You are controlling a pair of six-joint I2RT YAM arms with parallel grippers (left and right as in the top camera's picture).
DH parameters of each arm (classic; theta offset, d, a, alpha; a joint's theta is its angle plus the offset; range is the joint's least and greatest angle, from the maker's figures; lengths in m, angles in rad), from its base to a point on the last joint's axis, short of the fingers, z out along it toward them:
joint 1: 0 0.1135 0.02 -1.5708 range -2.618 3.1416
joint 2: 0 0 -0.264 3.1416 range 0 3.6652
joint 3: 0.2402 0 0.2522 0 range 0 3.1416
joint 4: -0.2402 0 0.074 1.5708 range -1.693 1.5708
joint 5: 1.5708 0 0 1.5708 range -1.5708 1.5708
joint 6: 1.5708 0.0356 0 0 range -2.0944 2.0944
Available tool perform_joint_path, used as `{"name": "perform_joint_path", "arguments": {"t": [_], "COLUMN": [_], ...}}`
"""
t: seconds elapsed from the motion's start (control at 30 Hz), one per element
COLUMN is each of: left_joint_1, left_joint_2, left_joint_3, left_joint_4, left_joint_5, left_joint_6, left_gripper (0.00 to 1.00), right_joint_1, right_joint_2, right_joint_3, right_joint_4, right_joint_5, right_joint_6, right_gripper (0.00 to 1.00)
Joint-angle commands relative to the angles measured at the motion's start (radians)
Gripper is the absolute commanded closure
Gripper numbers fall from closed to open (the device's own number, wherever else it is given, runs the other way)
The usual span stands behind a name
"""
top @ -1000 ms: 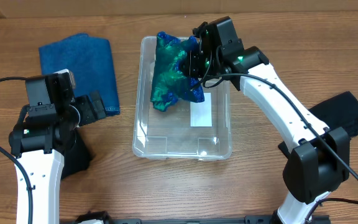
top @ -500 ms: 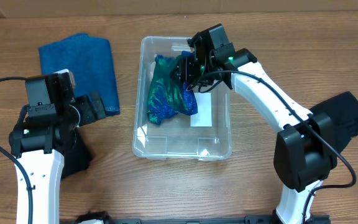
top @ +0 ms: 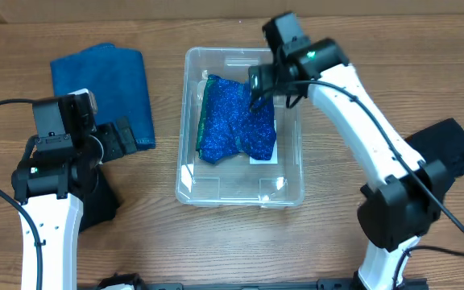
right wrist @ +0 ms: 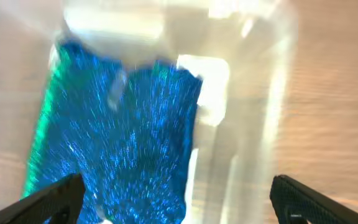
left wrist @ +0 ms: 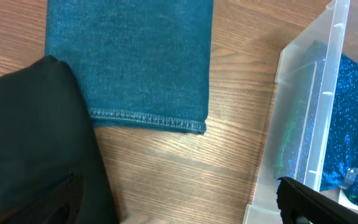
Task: Pack container
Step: 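Carry the sequined cloth into the bin and release it, then move the right gripper to the black cloth on the right and grasp it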
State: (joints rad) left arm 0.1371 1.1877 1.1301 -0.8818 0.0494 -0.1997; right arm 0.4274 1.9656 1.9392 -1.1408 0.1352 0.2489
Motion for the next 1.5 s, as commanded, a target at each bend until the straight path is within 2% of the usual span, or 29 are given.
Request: {"name": "perform_joint_path", "arguments": {"t": [0.0,0.1,0.2,0.33,0.47,0.53,0.77,1.0,1.1,1.47], "left_joint_1": [-0.006,-0.006,-0.006,-0.006,-0.006,-0.006,-0.006,-0.006,-0.006,-0.006], "left_joint_2": [0.002,0.002,0.002,0.002,0.002,0.002,0.002,0.002,0.002,0.002], "left_joint_3": [0.024,0.024,0.024,0.024,0.024,0.024,0.024,0.024,0.024,0.024], "left_joint_4": [0.017,0.028,0.031,0.035,0.054,0.068,0.079,0.078,0.078,0.079], "left_joint_5": [-0.009,-0.008,-0.008,-0.008,-0.009,-0.009,-0.01,-0.031,-0.031,-0.031], "left_joint_6": [0.013,0.013,0.013,0.013,0.013,0.013,0.013,0.013,0.013,0.013], "left_gripper": [0.0,0.0,0.0,0.0,0.0,0.0,0.0,0.0,0.0,0.0], "right_joint_1": [-0.058,-0.196,-0.426,-0.695,-0.86,-0.904,-1.072,-1.203,-1.237,-1.254], "right_joint_2": [-0.171,-0.239,-0.246,-0.246,-0.266,-0.317,-0.597,-0.574,-0.528,-0.331], "right_joint_3": [0.122,0.122,0.117,0.045,-0.065,-0.151,-0.583,-1.003,-1.093,-1.161], "right_joint_4": [-0.03,-0.112,-0.248,-0.357,-0.442,-0.426,-0.19,0.204,0.359,0.569], "right_joint_5": [0.119,0.167,0.143,-0.011,-0.037,-0.046,-0.116,-0.283,-0.349,-0.447], "right_joint_6": [0.003,0.164,0.271,0.286,0.259,0.24,0.211,0.093,0.03,-0.022], "right_gripper": [0.0,0.0,0.0,0.0,0.0,0.0,0.0,0.0,0.0,0.03]}}
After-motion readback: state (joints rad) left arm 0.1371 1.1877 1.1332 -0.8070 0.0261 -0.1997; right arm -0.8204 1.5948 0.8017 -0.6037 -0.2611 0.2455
